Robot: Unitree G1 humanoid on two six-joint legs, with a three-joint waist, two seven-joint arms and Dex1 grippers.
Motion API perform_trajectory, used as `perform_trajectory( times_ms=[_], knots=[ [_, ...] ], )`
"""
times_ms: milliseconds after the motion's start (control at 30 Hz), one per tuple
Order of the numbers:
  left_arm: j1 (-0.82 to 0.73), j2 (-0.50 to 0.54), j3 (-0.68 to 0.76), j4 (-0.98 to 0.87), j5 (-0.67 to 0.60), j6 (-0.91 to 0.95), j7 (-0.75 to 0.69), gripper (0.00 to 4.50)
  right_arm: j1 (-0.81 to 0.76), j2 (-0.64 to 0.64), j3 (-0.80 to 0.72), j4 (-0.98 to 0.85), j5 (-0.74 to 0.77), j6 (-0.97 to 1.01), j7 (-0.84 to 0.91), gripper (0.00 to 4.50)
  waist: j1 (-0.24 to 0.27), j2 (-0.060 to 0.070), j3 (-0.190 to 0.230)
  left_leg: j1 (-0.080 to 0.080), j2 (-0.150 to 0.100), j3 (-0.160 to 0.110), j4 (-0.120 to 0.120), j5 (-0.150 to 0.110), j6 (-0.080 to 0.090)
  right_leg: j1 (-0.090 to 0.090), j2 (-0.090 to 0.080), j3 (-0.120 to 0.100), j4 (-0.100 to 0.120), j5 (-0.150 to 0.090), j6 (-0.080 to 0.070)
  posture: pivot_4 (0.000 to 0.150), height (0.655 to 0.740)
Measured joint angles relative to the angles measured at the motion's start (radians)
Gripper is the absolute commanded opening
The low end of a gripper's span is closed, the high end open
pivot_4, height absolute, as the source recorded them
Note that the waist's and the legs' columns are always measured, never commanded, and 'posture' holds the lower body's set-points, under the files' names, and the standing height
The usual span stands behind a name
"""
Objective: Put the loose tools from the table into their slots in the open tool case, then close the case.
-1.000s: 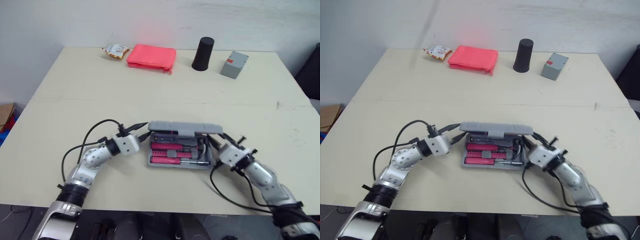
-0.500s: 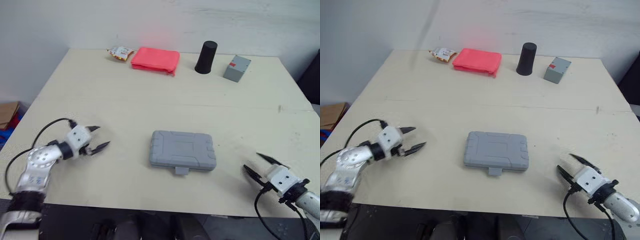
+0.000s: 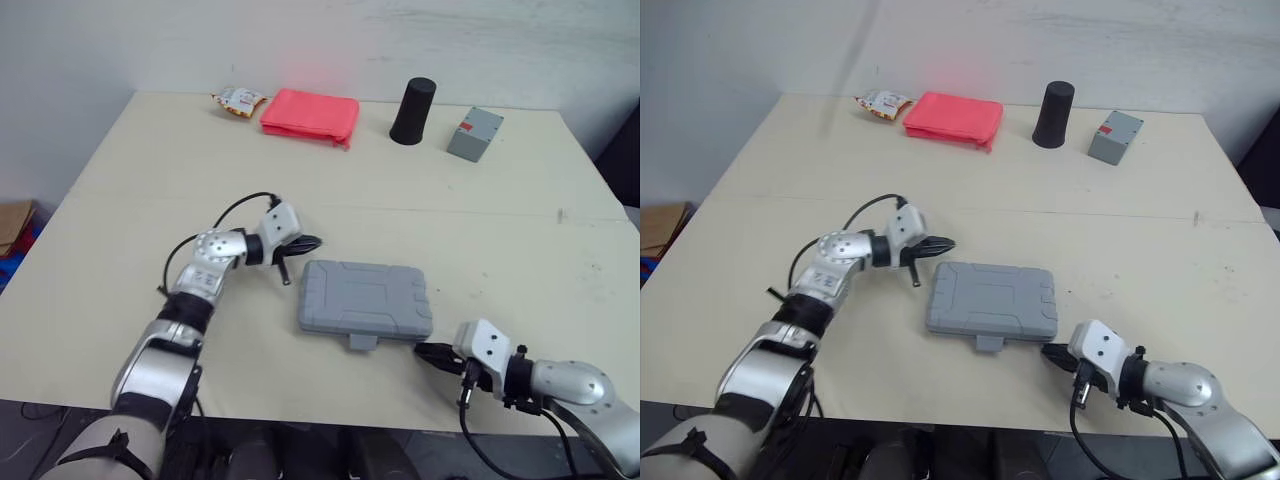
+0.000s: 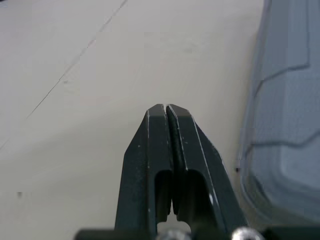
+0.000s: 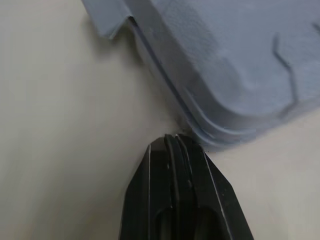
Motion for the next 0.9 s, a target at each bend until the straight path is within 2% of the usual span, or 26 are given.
perform_trajectory(
  times_ms=[133,300,400,533,733,900],
  knots=[
    [-0.038,-0.012,-0.006,0.126,0.031,-0.077,-0.075,0.02,-0.064,0.033,0.024,0.029,-0.036,0.002,0.026,0.0,-0.014,0.0,0.0,0.0,0.002,0.0,-0.001,0.0,-0.001,0.0,0.001,0.0,0.0,0.0,0.0,0.15,0.74],
    [0.006,0.017,0.001,0.09,0.024,-0.097,-0.198,0.02,-0.206,0.088,0.033,0.178,-0.118,-0.063,0.026,0.0,-0.016,-0.002,0.001,0.001,0.002,0.001,0.001,0.001,-0.001,-0.001,0.001,0.0,0.003,0.0,0.0,0.15,0.74],
    [0.104,0.069,0.009,-0.016,0.008,-0.073,-0.257,0.02,-0.273,0.124,0.022,0.27,-0.151,-0.1,0.014,0.0,-0.015,-0.001,0.001,0.0,0.002,0.001,0.0,0.001,-0.001,-0.001,0.001,-0.001,0.003,0.0,-0.001,0.15,0.74],
    [0.22,0.116,0.04,-0.201,-0.027,-0.001,-0.26,0.02,-0.344,0.176,0.023,0.386,-0.216,-0.187,-0.022,0.0,-0.012,-0.001,0.001,0.0,0.003,0.001,0.002,0.001,-0.001,-0.001,0.001,-0.001,0.003,0.0,-0.001,0.15,0.74],
    [0.422,0.112,0.08,-0.533,-0.104,0.214,-0.188,0.02,-0.409,0.24,0.013,0.525,-0.257,-0.292,-0.061,0.0,-0.012,-0.001,0.001,0.0,0.004,0.0,0.003,0.0,-0.001,0.0,0.001,-0.001,0.004,0.0,-0.001,0.15,0.74],
    [0.484,0.117,0.097,-0.657,-0.159,0.271,-0.172,0.02,-0.389,0.235,-0.028,0.56,-0.263,-0.343,-0.076,0.0,-0.006,-0.001,0.002,0.0,0.003,0.0,0.003,0.0,-0.001,0.001,0.0,-0.002,0.004,0.0,-0.001,0.15,0.74]
  ],
)
